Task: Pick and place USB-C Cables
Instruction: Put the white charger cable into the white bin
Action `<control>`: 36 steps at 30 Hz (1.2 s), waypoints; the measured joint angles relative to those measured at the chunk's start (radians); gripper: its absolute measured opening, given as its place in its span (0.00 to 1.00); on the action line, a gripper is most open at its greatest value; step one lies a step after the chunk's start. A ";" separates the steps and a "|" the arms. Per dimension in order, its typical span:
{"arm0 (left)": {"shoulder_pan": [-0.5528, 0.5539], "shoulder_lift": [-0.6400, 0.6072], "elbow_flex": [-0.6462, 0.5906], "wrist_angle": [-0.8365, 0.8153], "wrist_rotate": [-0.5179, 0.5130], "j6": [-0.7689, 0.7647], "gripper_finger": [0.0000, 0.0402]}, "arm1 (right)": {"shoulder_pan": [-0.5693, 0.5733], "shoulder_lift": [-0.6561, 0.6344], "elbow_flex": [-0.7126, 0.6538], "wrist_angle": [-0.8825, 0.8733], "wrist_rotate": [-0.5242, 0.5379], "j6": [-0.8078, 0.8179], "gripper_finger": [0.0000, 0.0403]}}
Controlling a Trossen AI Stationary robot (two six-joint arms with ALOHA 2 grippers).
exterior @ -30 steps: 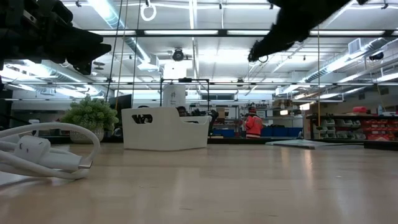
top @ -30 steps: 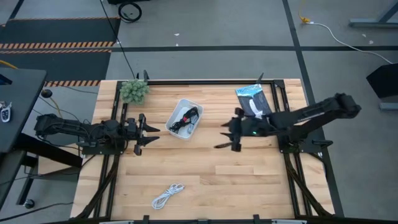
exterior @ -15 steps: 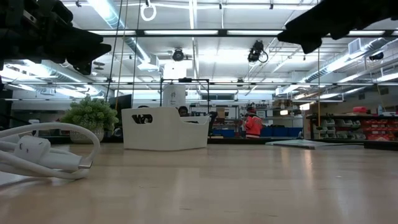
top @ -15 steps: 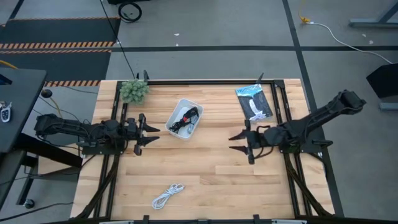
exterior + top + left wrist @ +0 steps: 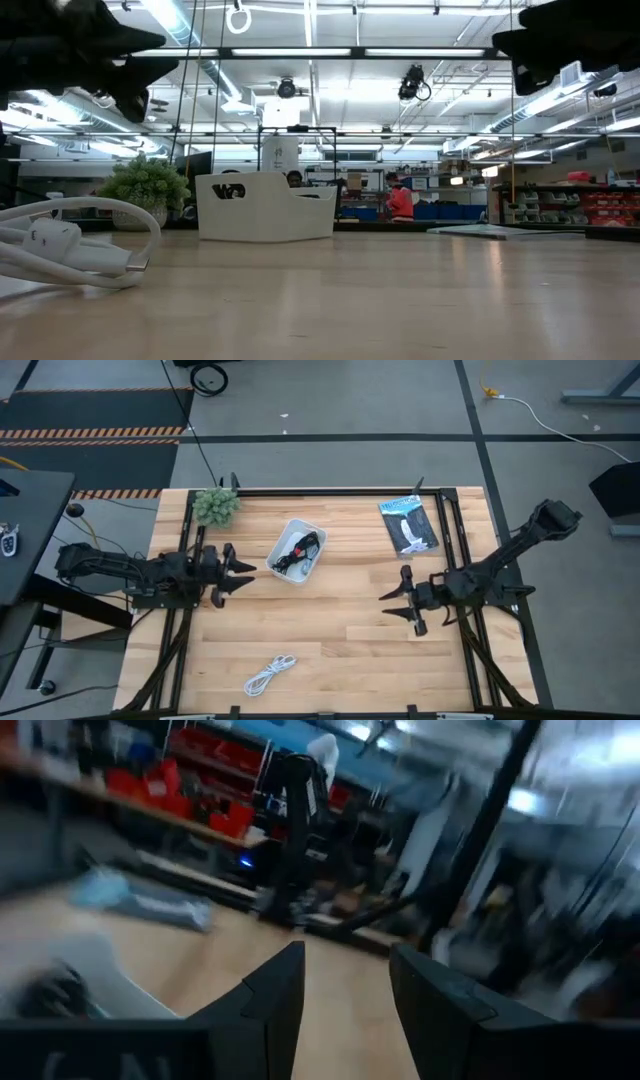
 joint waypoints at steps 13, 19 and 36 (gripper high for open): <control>-0.002 0.001 0.000 -0.080 0.144 -0.277 0.39 | 0.119 -0.187 -0.102 0.004 0.161 -0.026 0.39; -0.073 0.069 0.000 -0.186 0.159 -0.417 0.39 | 0.160 -0.237 -0.143 0.005 0.207 -0.023 0.39; -0.455 0.597 0.364 -0.322 0.068 -0.621 0.39 | 0.277 -0.266 -0.159 0.005 0.253 -0.034 0.39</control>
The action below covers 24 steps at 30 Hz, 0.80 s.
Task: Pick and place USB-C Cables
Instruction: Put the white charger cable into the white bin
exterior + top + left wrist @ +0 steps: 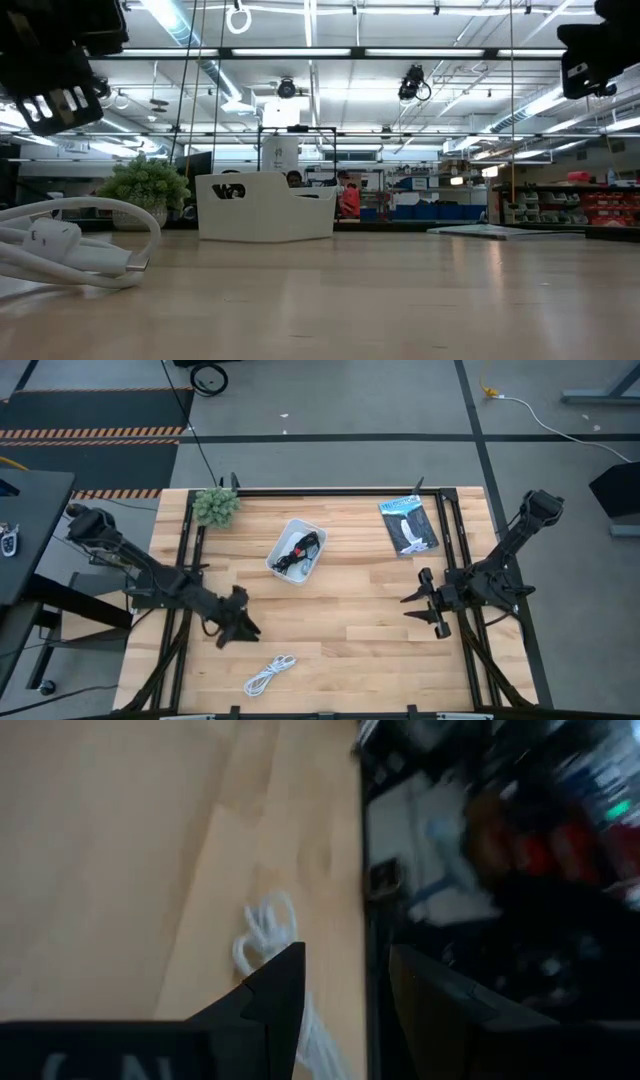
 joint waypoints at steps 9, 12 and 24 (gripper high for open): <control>-0.074 0.321 0.295 -0.243 -0.011 -0.001 0.39 | 0.025 -0.050 0.000 0.043 0.034 -0.143 0.39; -0.088 0.404 0.365 -0.310 -0.011 -0.025 0.39 | 0.025 -0.077 0.000 0.037 0.084 -0.210 0.38; -0.165 0.617 0.644 -0.582 -0.013 -0.178 0.39 | -0.060 -0.231 0.000 -0.057 0.121 -0.385 0.29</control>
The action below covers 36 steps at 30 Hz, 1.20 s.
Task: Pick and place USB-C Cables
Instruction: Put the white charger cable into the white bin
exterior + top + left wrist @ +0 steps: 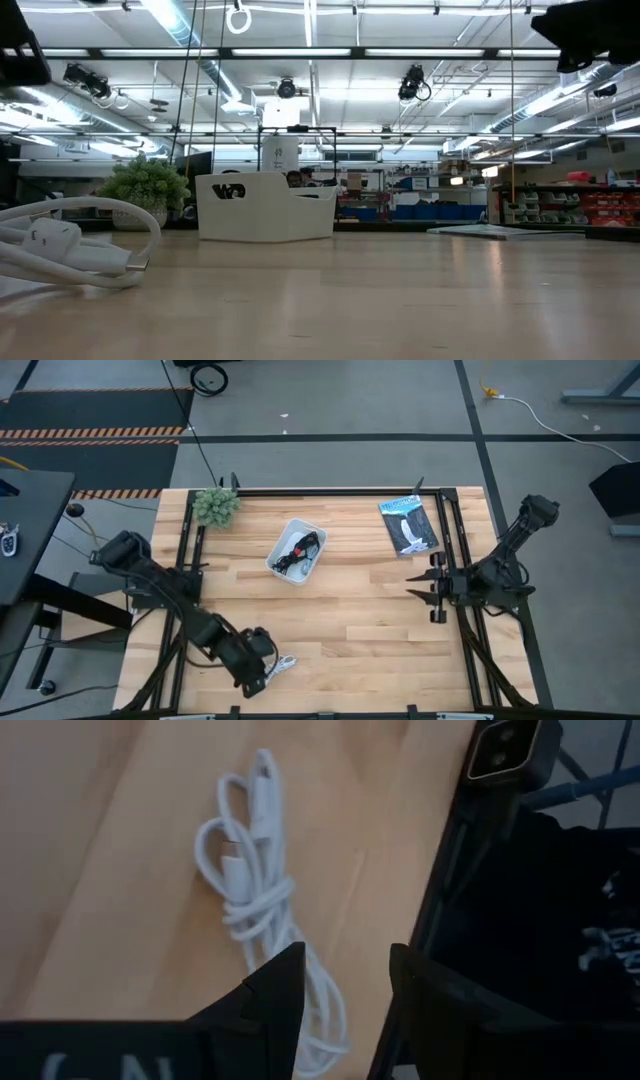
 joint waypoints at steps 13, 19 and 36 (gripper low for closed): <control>-0.008 0.117 0.093 -0.058 -0.003 -0.047 0.39 | -0.323 -0.127 0.000 -0.233 -0.310 0.178 0.14; 0.014 0.125 0.093 -0.089 0.022 -0.114 0.38 | -0.368 -0.126 0.000 -0.234 -0.302 0.178 0.13; 0.021 0.157 0.093 -0.081 -0.005 -0.146 0.28 | -0.371 -0.125 0.000 -0.211 -0.301 0.177 0.13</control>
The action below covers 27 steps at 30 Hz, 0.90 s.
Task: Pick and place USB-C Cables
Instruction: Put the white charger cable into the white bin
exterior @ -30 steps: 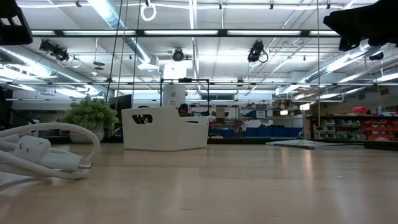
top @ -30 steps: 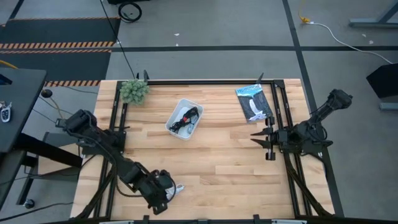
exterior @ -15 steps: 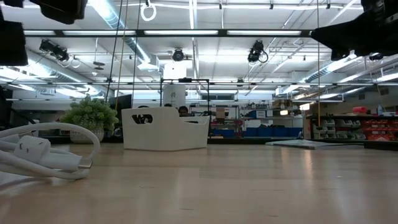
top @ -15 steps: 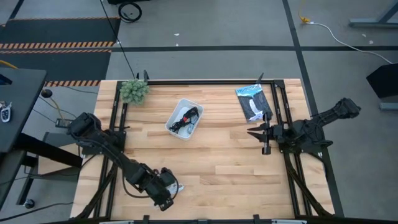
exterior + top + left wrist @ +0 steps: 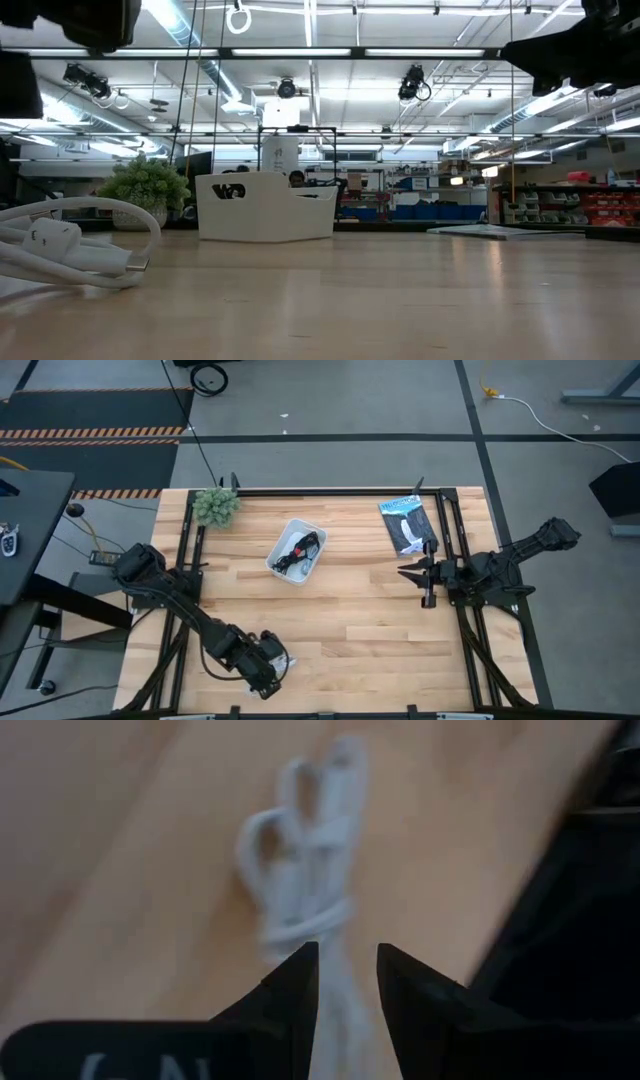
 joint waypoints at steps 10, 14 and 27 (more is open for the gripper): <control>-0.001 0.003 0.000 -0.054 -0.001 0.044 0.31 | 0.000 0.000 0.000 -0.001 -0.002 0.000 0.13; -0.001 0.012 0.000 -0.068 0.000 0.044 0.39 | 0.000 0.000 0.000 -0.002 -0.002 0.000 0.13; 0.012 0.057 0.000 -0.063 0.004 0.083 0.55 | 0.000 0.000 0.000 0.001 -0.002 0.000 0.13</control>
